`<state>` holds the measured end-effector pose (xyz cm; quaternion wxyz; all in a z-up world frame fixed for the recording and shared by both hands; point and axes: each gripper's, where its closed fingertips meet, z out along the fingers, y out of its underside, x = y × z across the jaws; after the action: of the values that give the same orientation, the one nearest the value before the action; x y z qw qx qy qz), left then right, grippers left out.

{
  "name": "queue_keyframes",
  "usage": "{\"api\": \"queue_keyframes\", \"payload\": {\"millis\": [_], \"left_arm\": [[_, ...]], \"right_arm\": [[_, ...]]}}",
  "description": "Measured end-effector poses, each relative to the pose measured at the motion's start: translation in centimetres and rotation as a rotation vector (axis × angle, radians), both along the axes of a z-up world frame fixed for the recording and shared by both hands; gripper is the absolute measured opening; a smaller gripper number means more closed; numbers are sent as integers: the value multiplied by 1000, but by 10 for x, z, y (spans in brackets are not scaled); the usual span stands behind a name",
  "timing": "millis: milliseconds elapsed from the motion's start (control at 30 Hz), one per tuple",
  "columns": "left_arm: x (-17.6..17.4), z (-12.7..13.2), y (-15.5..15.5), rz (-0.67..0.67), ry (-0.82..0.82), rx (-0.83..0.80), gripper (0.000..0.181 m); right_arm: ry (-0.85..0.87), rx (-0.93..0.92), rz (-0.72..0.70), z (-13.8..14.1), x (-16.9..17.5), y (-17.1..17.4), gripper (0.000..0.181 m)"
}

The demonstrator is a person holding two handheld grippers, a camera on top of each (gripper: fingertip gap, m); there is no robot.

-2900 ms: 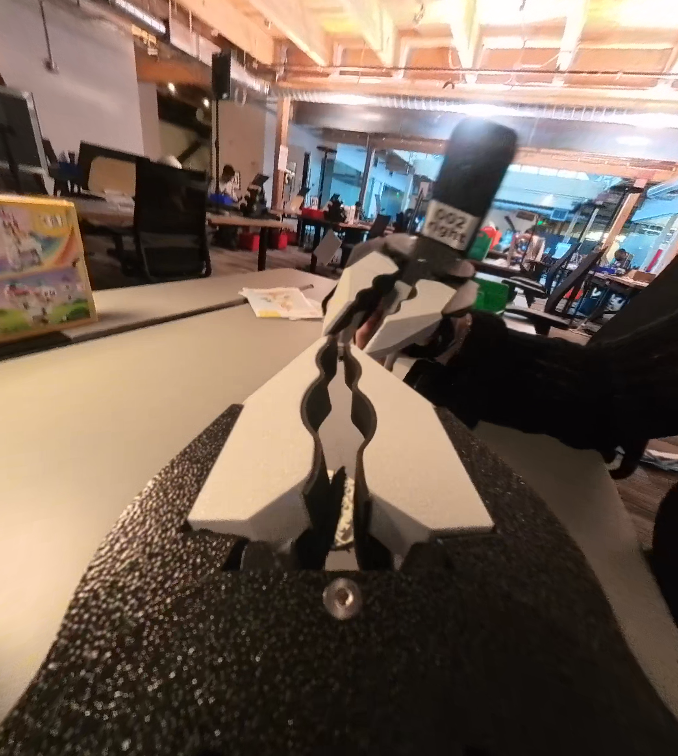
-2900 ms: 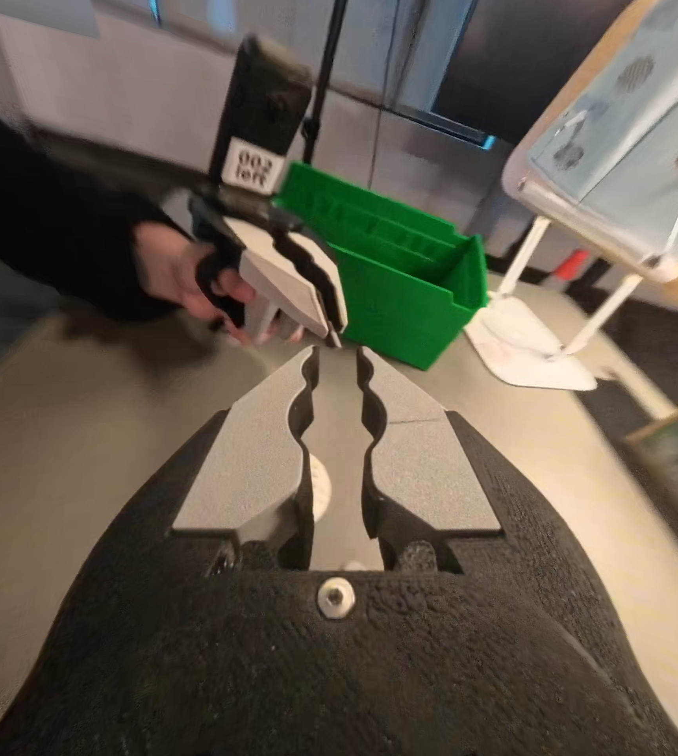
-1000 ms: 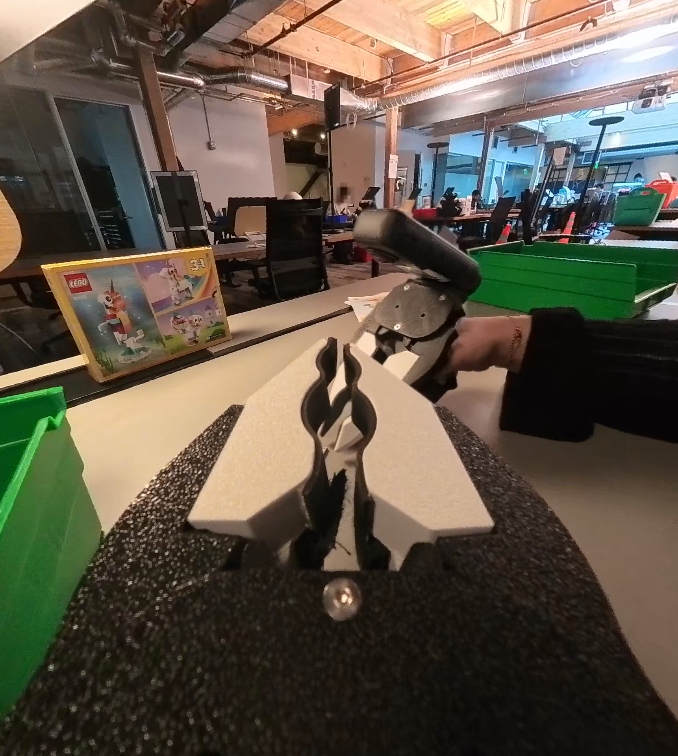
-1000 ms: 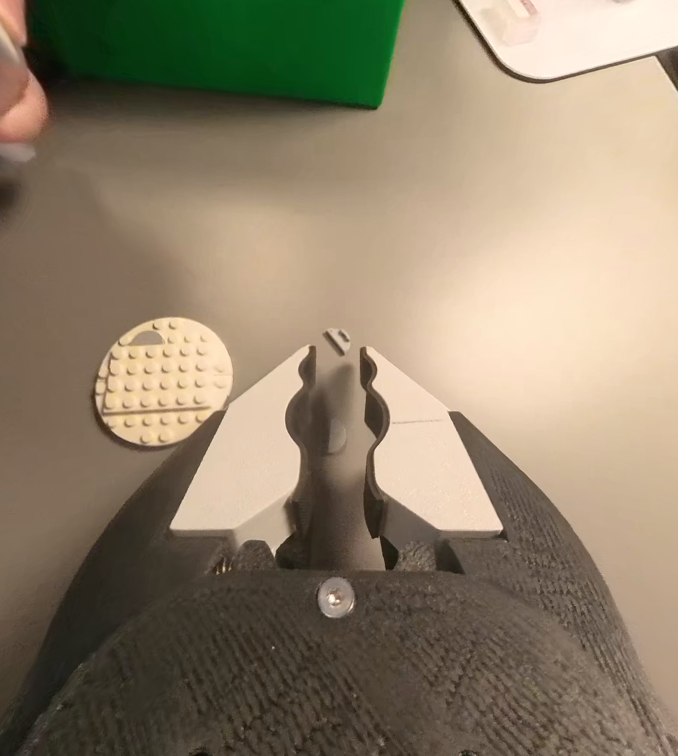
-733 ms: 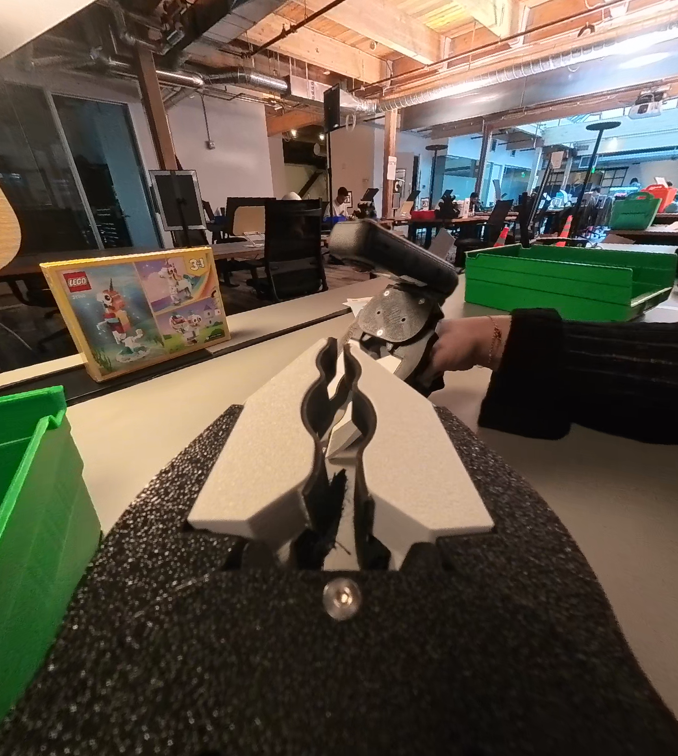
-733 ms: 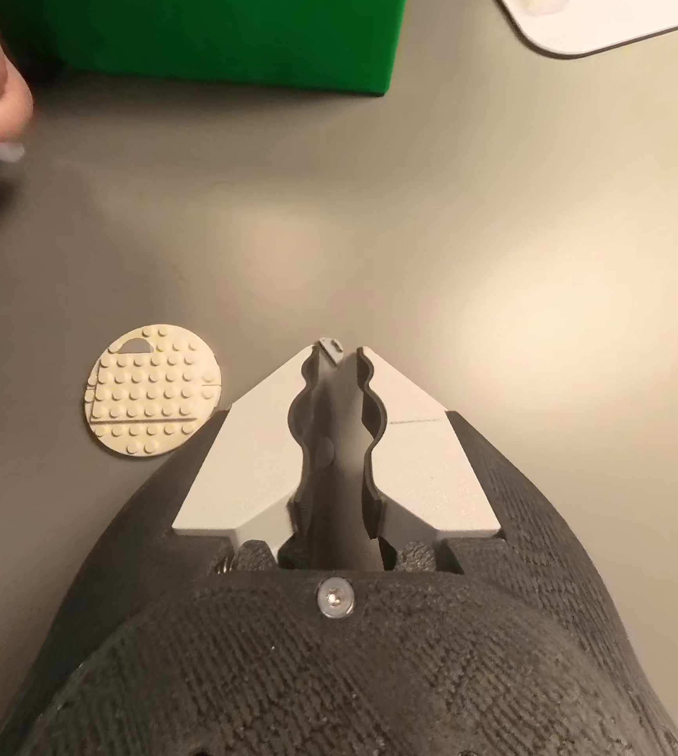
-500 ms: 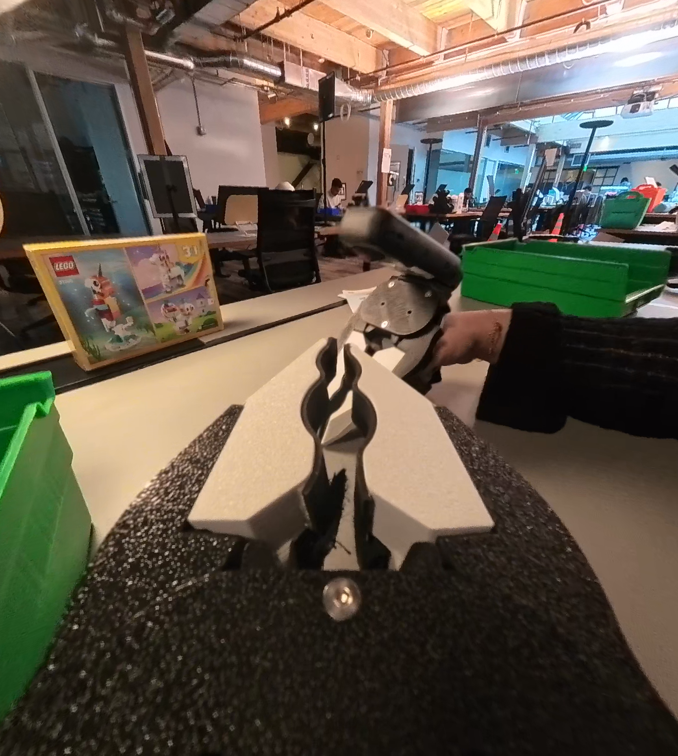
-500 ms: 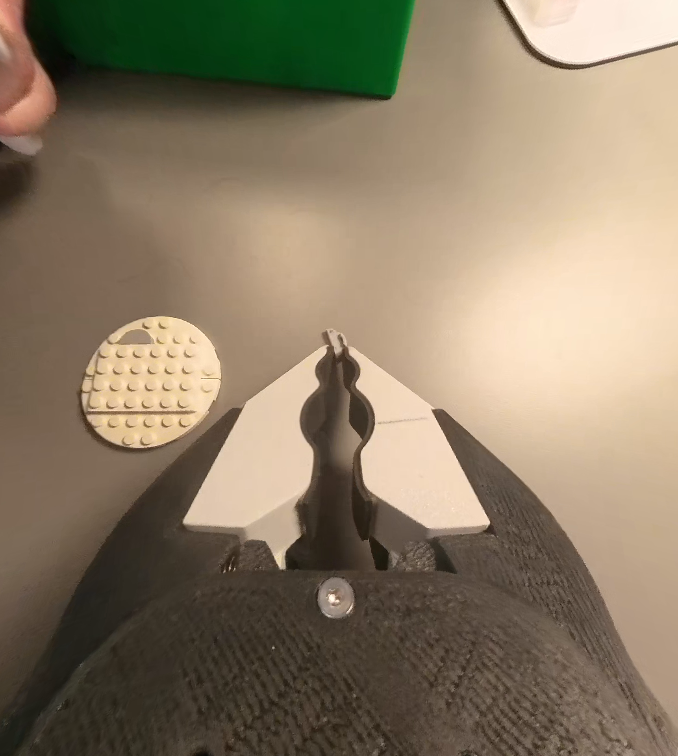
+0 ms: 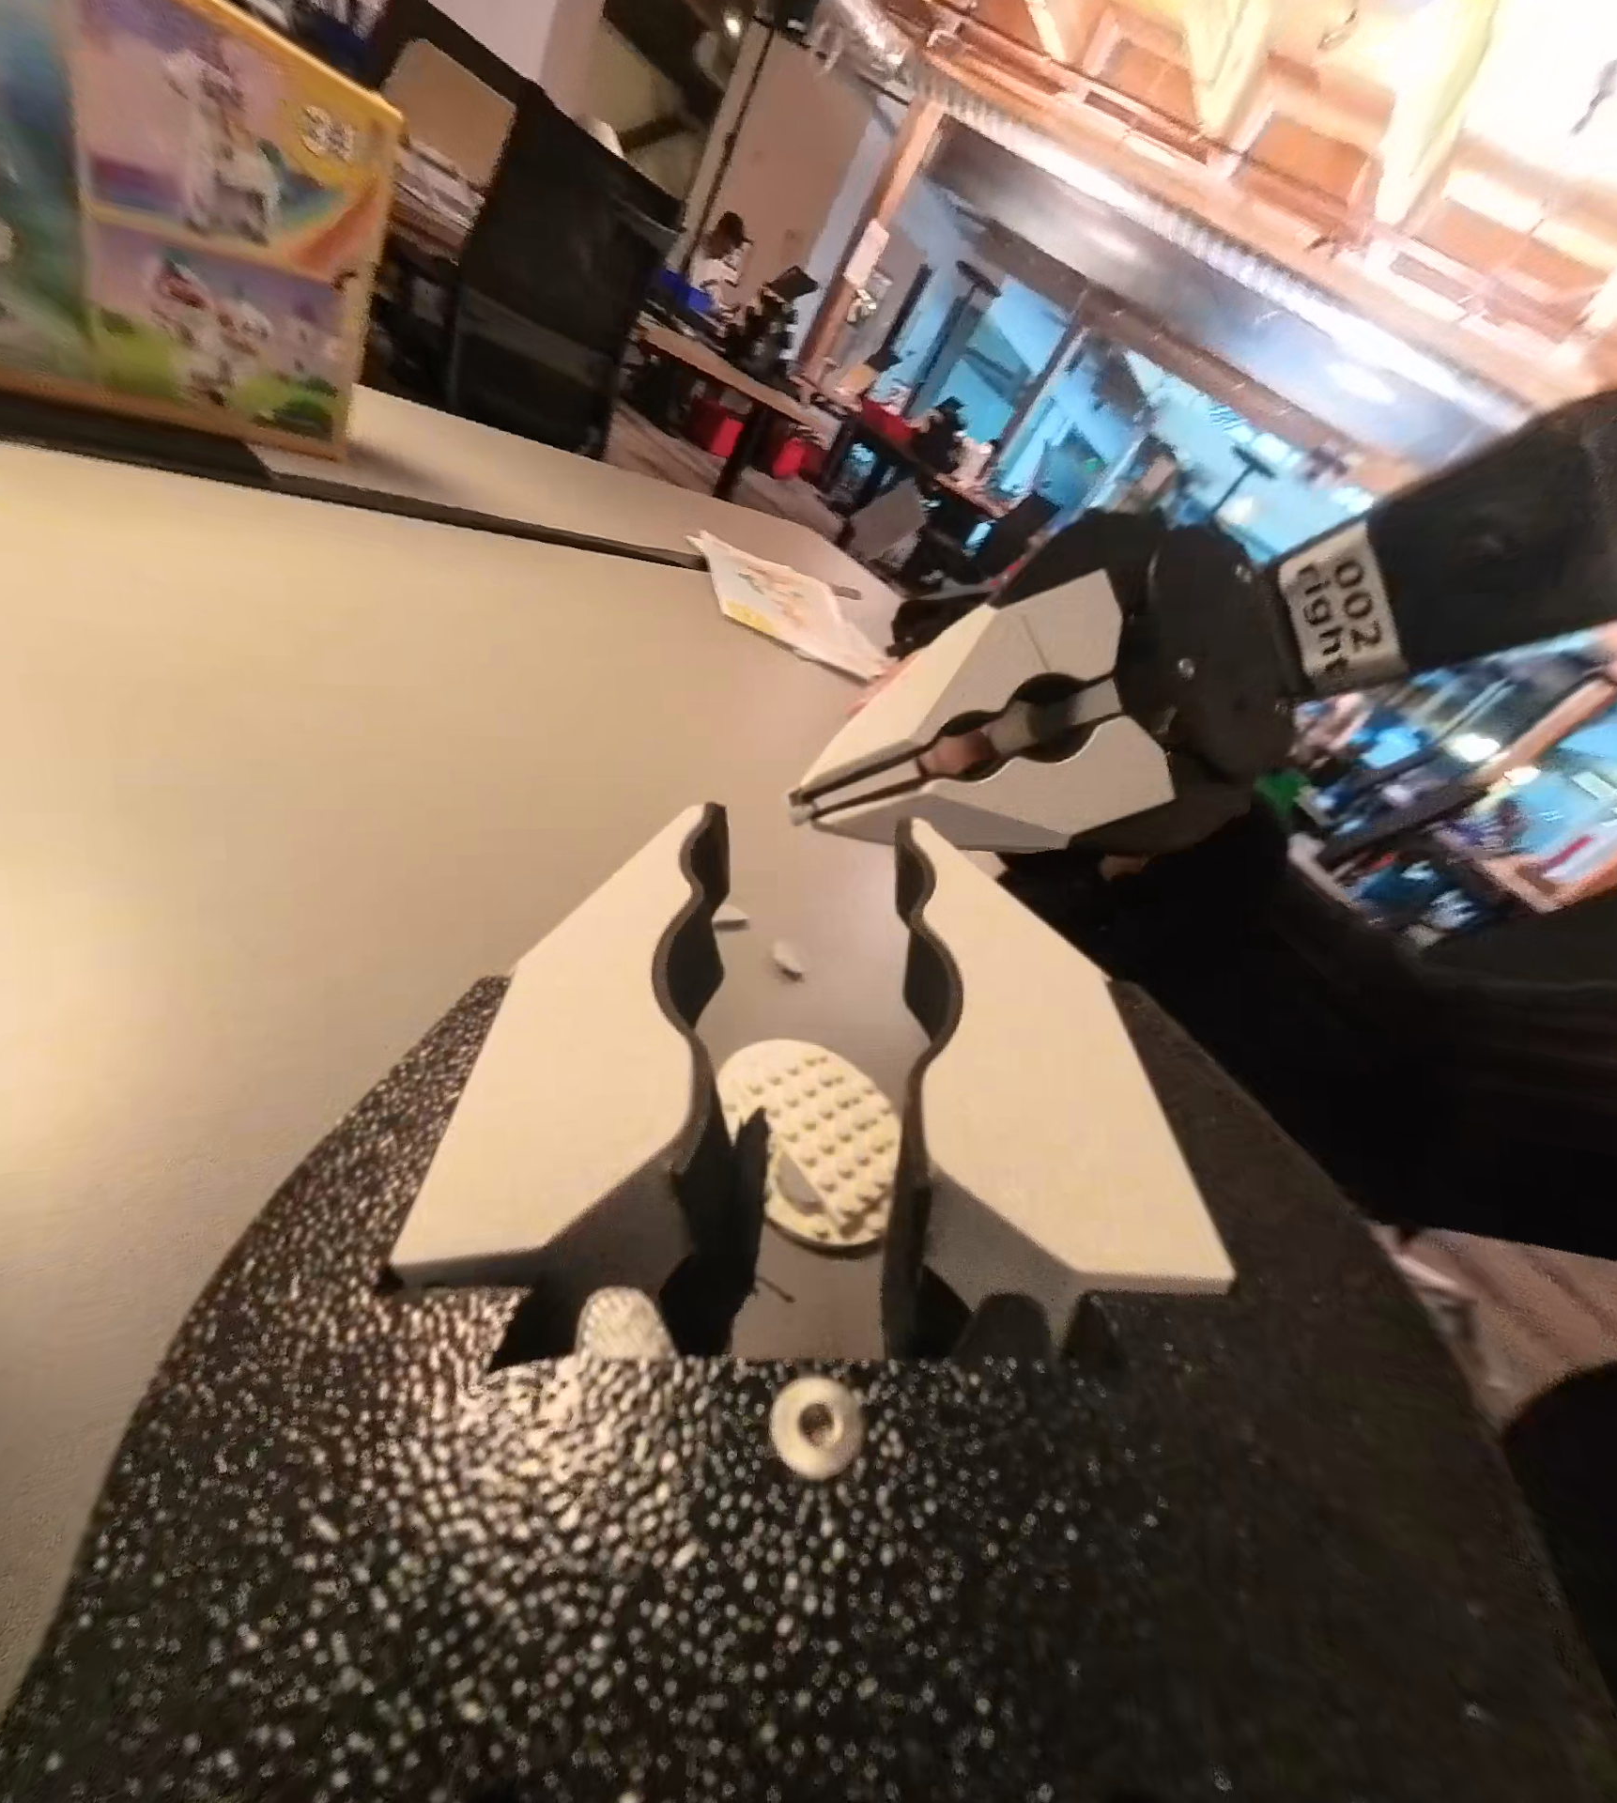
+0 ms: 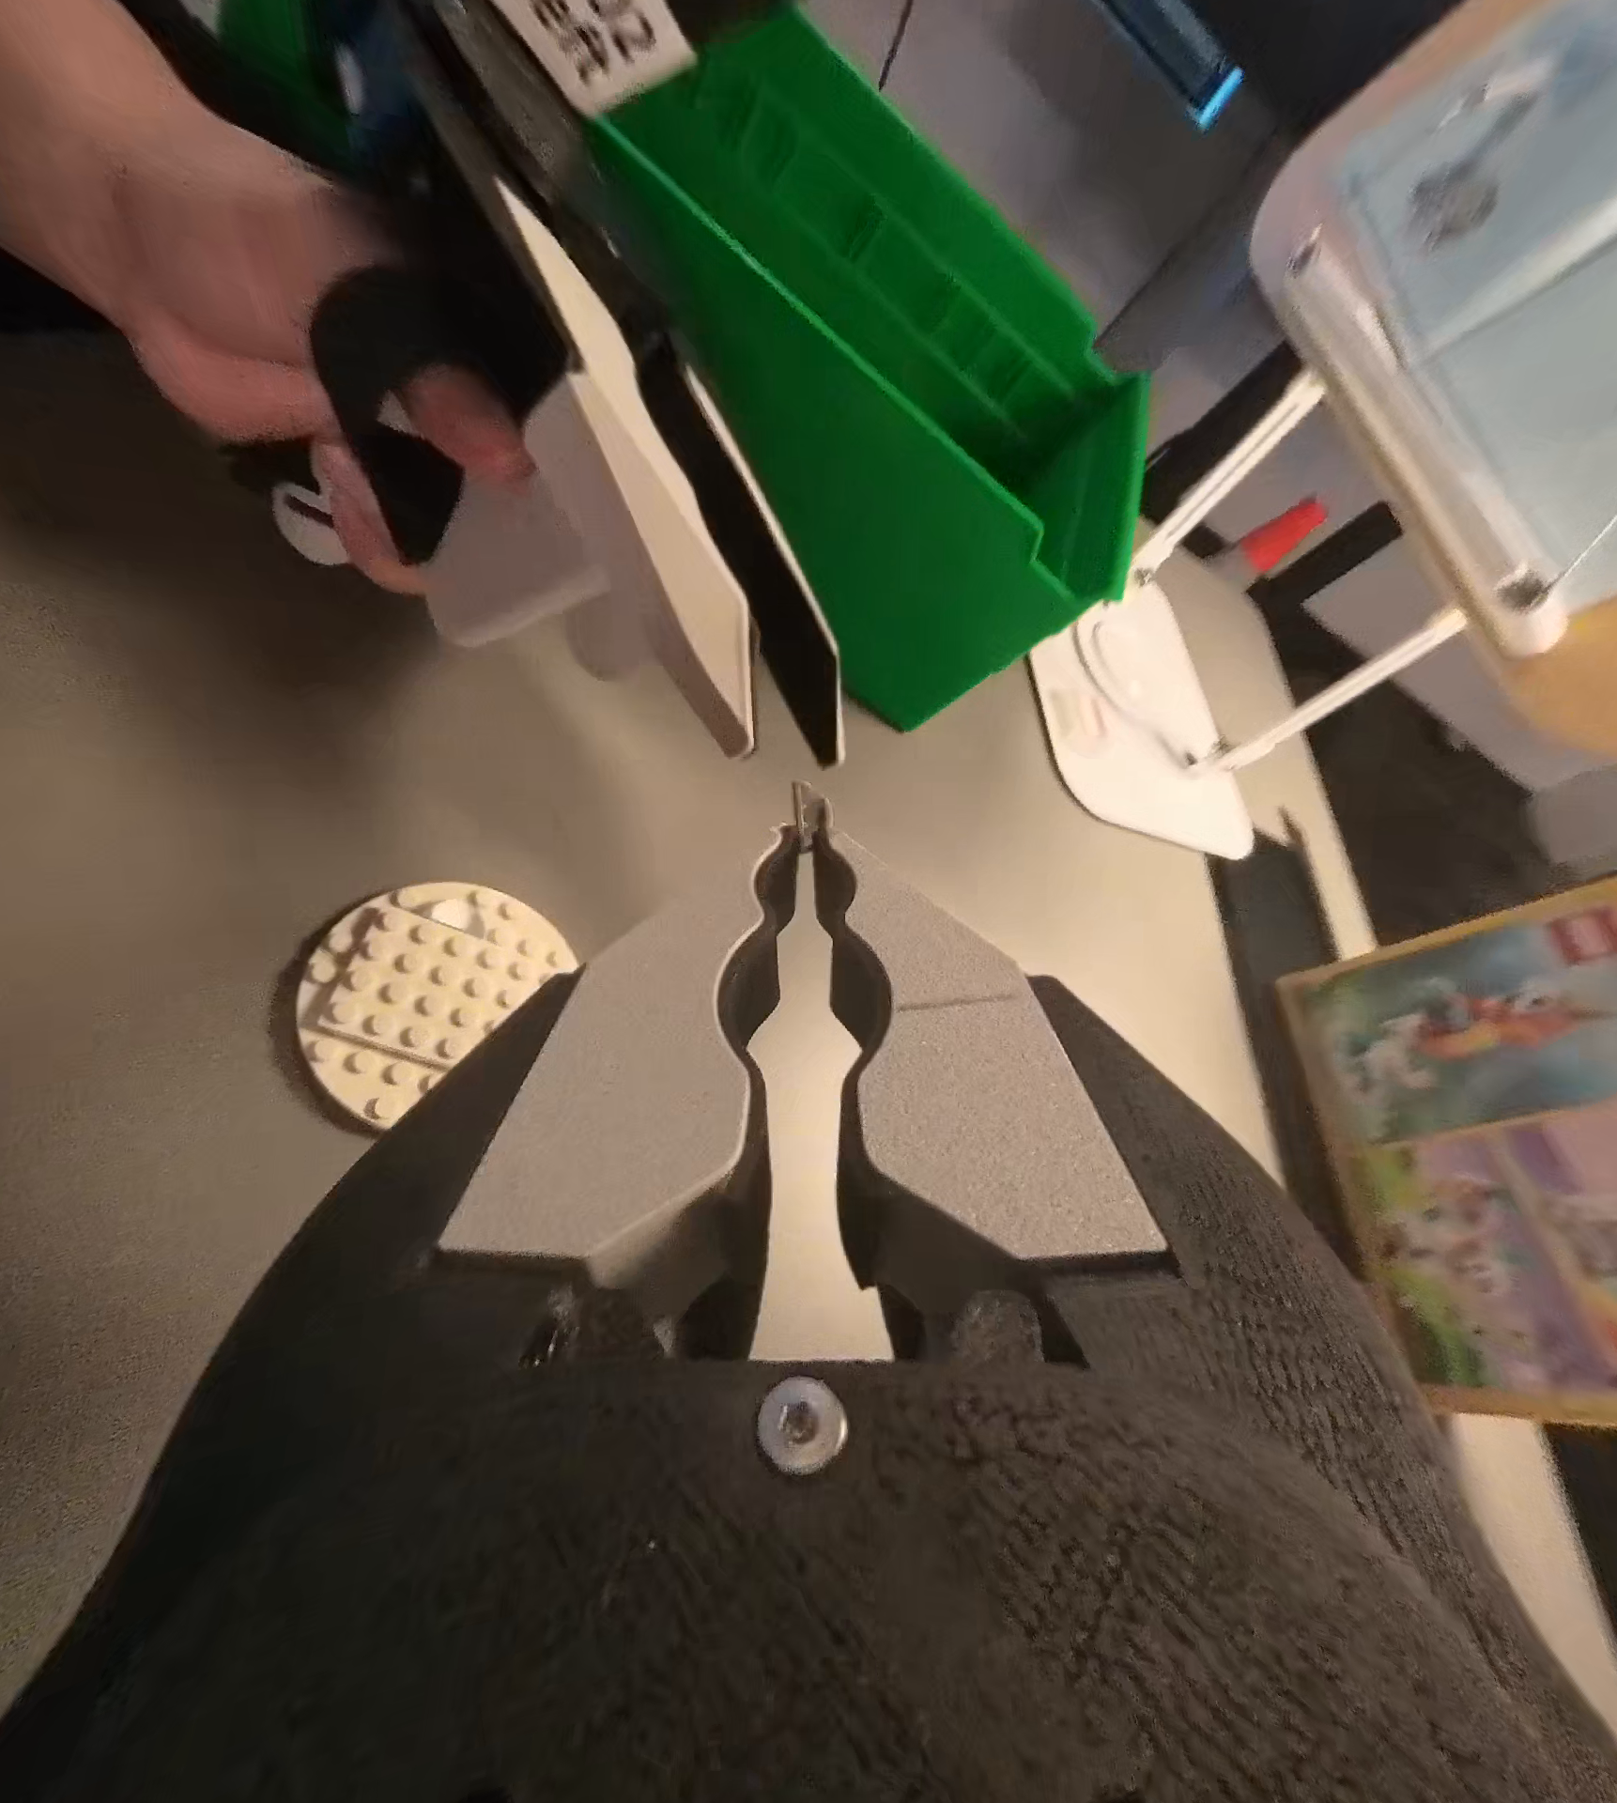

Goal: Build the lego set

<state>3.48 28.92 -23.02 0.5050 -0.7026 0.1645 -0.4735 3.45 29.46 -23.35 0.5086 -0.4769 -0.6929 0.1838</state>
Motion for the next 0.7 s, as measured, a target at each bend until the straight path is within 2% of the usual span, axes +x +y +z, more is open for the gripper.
{"api": "queue_keyframes", "payload": {"millis": [133,267,500,567,600,700], "left_arm": [[2,6,-3,-27,-78,-36,26],[-2,8,-1,-3,-108,-38,16],[-1,15,-5,-38,-156,-33,1],[-1,23,-8,-54,-181,0,0],[-1,28,-10,-58,-197,23,0],[-3,44,-17,-75,-243,107,0]], "right_arm": [[20,80,30,11,-5,-10,1],[21,126,37,15,-6,-12,1],[23,160,45,17,-5,-14,0],[81,68,56,23,-5,-17,0],[142,-48,69,30,-5,-20,0],[343,-444,126,57,-2,-24,16]]}}
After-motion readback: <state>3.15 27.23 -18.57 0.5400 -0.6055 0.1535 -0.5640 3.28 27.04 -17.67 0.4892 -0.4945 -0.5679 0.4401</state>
